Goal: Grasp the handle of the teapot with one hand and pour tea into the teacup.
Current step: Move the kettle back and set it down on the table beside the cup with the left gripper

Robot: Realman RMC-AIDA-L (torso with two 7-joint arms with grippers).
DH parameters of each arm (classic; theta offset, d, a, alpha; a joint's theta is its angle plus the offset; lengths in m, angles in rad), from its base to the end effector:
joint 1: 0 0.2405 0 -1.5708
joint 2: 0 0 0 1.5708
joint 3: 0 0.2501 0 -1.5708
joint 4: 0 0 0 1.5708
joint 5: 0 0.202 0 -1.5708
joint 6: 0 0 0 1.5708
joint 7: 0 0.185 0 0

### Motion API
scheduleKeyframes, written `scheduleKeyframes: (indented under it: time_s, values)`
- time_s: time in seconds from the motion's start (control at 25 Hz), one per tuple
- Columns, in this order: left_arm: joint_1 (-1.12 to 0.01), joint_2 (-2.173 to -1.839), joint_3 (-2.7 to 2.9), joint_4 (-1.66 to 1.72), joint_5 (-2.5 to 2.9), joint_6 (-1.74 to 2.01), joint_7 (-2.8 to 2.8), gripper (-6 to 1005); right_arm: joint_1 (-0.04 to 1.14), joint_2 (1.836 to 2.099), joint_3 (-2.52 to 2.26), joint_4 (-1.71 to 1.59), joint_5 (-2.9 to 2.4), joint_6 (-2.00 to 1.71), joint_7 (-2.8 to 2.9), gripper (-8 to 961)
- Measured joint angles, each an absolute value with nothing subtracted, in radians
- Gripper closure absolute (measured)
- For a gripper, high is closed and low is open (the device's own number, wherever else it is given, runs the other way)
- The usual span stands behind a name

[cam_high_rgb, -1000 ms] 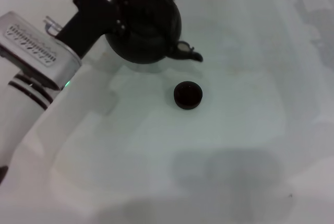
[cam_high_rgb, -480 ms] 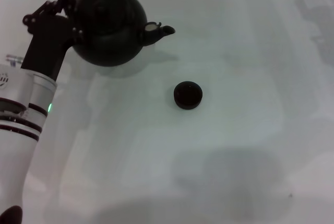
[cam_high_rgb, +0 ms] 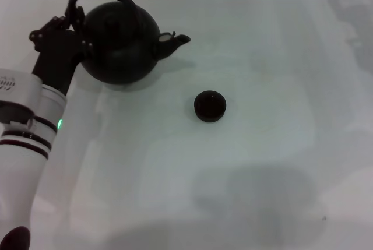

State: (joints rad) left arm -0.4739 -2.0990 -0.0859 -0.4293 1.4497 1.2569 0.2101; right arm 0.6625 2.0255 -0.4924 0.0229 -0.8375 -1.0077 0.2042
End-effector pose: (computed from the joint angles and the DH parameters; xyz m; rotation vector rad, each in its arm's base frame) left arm -0.2644 0.3397 -0.0720 -1.6550 -0.5197 -0.6824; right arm 0.3112 0.4313 0.0256 -1.5776 0.5561 0.5897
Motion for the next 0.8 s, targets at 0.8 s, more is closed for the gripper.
scheduleKeyframes:
  time_s: [0.8]
  values:
    - [-0.508,-2.095,-0.086,-0.409,1.455,1.126,0.209,881,0.662,2.025,-0.492,0.023,-0.838,-1.007,0.206,125]
